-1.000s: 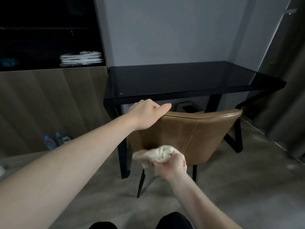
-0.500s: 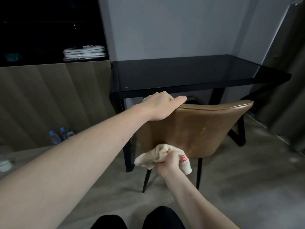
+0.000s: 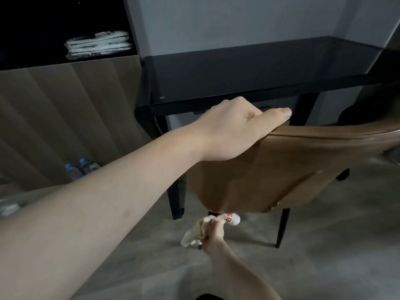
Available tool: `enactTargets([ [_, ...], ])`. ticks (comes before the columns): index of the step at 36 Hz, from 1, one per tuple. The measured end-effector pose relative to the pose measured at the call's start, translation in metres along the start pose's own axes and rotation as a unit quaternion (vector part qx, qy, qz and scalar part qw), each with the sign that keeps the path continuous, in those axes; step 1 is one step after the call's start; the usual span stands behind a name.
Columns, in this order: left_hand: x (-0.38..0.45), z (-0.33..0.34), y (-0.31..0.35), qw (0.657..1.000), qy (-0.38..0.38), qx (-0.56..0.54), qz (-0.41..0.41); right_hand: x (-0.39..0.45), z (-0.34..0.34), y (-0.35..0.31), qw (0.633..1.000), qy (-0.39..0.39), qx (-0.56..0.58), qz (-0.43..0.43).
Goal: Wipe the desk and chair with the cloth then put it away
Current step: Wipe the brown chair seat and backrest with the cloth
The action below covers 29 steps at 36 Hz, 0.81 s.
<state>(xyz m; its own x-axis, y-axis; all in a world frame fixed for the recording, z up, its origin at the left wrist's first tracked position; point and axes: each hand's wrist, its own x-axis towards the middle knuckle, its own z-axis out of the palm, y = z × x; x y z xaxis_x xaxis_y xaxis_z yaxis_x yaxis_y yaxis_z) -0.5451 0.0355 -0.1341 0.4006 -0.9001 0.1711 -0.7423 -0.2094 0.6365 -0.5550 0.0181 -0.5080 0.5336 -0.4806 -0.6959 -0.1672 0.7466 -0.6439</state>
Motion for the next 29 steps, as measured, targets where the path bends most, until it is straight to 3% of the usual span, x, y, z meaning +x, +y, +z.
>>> enactTargets([
  [4, 0.007, 0.003, -0.005, 0.999, 0.006, -0.032, 0.021, 0.023, -0.013, 0.011, 0.999, 0.019, -0.024, 0.016],
  [6, 0.009, 0.003, -0.006, 0.999, 0.009, -0.031, 0.024, 0.026, -0.013, 0.01, 0.997, -0.029, -0.062, -0.03],
  [8, 0.01, 0.004, -0.005, 0.999, 0.009, -0.028, 0.023, 0.026, -0.014, 0.009, 0.992, -0.095, -0.015, -0.086],
  [10, 0.011, 0.005, -0.003, 1.0, 0.009, -0.022, 0.016, 0.009, -0.015, -0.007, 0.987, -0.13, 0.041, -0.088],
  [19, 0.019, 0.018, 0.024, 0.999, 0.022, 0.007, -0.031, -0.083, -0.053, -0.081, 0.974, -0.115, 0.161, -0.111],
  [24, 0.025, 0.028, 0.037, 0.998, 0.036, 0.016, -0.059, -0.137, -0.07, -0.125, 0.971, -0.078, 0.127, -0.185],
  [26, 0.026, 0.031, 0.041, 0.997, 0.043, 0.019, -0.063, -0.164, -0.076, -0.151, 0.977, -0.056, 0.101, -0.182],
  [29, 0.027, 0.036, 0.047, 0.996, 0.051, 0.022, -0.073, -0.205, -0.081, -0.192, 0.982, -0.059, 0.143, -0.105],
])
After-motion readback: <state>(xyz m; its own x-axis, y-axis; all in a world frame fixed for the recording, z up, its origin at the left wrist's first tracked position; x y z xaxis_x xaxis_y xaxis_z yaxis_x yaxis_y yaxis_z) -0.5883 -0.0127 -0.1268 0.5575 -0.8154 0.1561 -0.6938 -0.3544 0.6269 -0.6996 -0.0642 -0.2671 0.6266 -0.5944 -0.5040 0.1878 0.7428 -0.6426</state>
